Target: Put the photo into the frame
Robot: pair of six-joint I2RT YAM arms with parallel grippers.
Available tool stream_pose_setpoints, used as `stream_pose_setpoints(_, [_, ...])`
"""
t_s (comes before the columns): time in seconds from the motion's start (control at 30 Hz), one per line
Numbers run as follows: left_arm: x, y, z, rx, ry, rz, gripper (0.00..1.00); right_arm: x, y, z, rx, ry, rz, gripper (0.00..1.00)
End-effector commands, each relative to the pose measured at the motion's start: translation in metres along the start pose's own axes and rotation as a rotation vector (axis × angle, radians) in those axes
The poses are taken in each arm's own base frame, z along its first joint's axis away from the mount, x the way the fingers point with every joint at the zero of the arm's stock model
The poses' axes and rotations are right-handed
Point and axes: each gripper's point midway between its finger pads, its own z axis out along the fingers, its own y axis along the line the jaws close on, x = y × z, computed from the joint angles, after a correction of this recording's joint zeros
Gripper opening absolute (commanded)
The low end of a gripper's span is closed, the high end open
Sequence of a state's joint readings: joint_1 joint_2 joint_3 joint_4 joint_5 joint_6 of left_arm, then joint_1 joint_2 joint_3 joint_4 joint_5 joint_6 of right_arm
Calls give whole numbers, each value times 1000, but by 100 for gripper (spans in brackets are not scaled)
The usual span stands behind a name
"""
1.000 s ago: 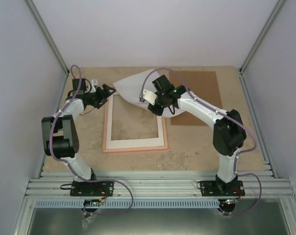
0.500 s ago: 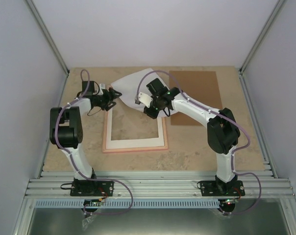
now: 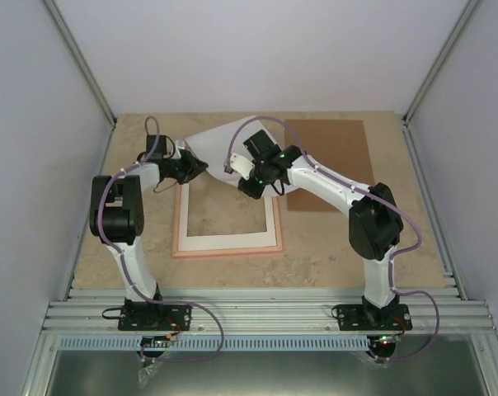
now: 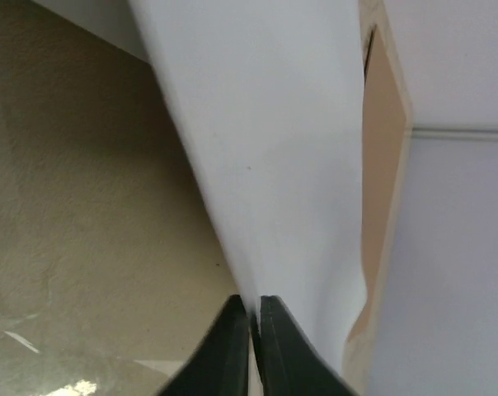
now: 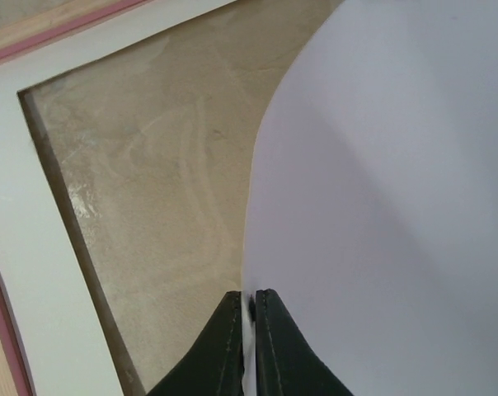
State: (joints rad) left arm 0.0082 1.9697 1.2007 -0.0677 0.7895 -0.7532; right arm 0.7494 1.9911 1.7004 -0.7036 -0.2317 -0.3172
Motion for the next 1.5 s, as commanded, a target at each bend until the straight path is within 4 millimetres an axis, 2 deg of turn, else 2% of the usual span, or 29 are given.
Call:
stream_pose_setpoints(0.0, [2,-3,-1,-4,33,54,0,8,19,-5,-78,18,-19,13])
stream_pose_setpoints(0.03, [6,0,-2,-16,49,63,0,12,23,-7,-100,20,-29,20])
stream_pose_setpoints(0.1, [17,8,-3,-41,87,90,0,20,26,-16,-150,3,-23,42])
stream_pose_setpoints(0.2, [33,18,-7,-78,149,134,0,26,15,-39,-227,-61,21,69])
stream_pose_setpoints(0.33, [51,24,-16,-113,222,200,0,23,-4,-83,-401,-208,115,84])
stream_pose_setpoints(0.47, [61,31,-25,-163,254,260,0,27,-38,-101,-377,-278,190,87])
stream_pose_setpoints(0.63, [60,38,-38,-260,270,374,0,41,-64,-97,-306,-259,229,87])
stream_pose_setpoints(0.87, [53,52,-57,-379,248,430,0,53,-75,-84,-273,-227,271,85])
stream_pose_setpoints(1.07, [33,52,-65,-435,214,522,0,64,-79,-69,-260,-193,300,83])
stream_pose_setpoints(1.27, [12,55,-69,-476,197,540,0,68,-82,-63,-246,-179,312,82])
stream_pose_setpoints(1.47, [16,62,-70,-483,205,513,0,71,-86,-62,-222,-164,313,82])
